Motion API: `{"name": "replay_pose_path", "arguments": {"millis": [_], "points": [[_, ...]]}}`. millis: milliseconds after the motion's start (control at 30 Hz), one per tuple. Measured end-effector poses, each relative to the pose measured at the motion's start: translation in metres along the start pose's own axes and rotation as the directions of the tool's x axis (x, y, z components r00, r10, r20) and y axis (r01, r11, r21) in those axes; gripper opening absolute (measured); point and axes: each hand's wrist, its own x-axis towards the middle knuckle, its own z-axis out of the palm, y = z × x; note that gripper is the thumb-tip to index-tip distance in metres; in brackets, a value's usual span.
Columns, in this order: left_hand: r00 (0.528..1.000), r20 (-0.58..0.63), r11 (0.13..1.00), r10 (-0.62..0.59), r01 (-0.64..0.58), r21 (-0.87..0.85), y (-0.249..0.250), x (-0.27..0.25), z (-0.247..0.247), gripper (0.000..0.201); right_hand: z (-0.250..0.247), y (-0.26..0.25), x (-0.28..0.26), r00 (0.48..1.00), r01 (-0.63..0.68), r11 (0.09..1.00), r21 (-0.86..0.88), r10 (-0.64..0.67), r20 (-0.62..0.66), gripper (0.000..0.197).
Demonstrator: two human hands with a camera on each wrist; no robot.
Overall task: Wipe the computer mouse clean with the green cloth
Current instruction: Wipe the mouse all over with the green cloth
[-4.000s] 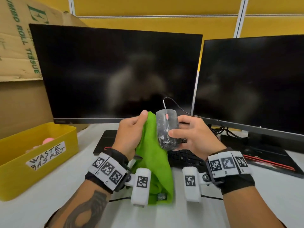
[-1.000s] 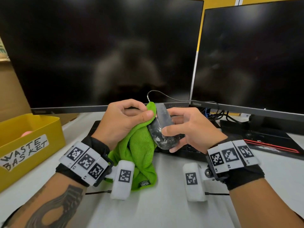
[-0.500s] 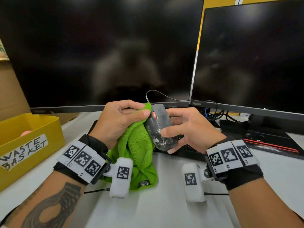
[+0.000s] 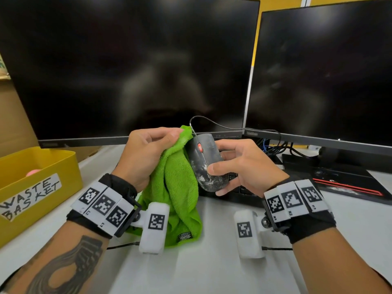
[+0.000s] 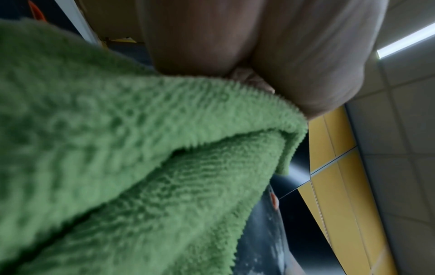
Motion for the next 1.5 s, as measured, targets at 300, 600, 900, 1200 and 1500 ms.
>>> {"name": "replay_pose_path", "arguments": {"millis": [300,600,900,1200,1500], "points": [[0.998,0.048,0.997,0.042,-0.045,0.069,-0.002,-0.003,0.003,0.037,0.003,-0.002,0.0,1.0,0.018,1.0,-0.007,-0.018,0.021,0.039],[0.988,0.079,0.976,0.132,-0.144,0.166,0.0,-0.005,0.003,0.018,0.0,-0.001,0.0,0.999,0.041,0.998,0.057,-0.04,-0.031,0.037],[0.99,0.045,0.973,0.132,-0.139,0.183,0.002,-0.005,0.003,0.015,0.003,-0.002,0.0,0.999,0.041,0.999,0.023,-0.041,0.006,0.037],[0.989,0.007,0.975,0.145,-0.144,0.17,0.004,-0.007,0.005,0.015,0.003,-0.003,0.0,0.999,0.042,0.999,0.008,-0.042,0.023,0.038],[0.988,-0.021,0.972,0.156,-0.15,0.18,0.006,-0.011,0.008,0.012,0.006,-0.002,0.0,0.999,0.034,0.999,-0.015,-0.034,0.03,0.04]]}}
